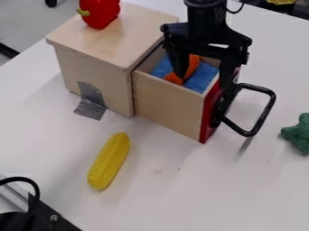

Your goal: Take the thing out of the drawer and put it on the left side of the table

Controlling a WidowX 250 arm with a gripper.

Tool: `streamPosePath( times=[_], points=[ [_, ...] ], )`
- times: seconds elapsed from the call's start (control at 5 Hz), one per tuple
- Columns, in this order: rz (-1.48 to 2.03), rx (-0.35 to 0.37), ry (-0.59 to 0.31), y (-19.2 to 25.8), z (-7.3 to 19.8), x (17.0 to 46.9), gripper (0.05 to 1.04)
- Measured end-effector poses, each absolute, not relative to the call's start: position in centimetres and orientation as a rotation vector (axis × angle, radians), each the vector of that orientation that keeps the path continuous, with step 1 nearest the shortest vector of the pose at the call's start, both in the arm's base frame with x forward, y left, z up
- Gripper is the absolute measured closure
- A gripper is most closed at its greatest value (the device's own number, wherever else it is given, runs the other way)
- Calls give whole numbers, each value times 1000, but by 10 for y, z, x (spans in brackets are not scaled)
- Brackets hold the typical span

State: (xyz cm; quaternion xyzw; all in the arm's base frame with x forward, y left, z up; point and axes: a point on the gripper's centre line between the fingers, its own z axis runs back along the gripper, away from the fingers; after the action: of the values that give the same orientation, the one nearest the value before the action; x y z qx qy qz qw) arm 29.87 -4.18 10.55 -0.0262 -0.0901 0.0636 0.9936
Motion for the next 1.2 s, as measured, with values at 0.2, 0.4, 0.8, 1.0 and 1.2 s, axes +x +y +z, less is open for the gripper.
streamPosePath(
  times=[0.2, 0.4, 0.8, 1.0, 1.2],
  points=[
    [129, -46, -149, -41, 97, 295, 85],
    [143, -53, -148, -44, 110, 308, 85],
    [161, -33, -178, -26, 134, 336, 85],
    [185, -9, -161, -5, 125, 345, 85],
    [218, 0, -151, 11, 114, 347, 85]
  ],
)
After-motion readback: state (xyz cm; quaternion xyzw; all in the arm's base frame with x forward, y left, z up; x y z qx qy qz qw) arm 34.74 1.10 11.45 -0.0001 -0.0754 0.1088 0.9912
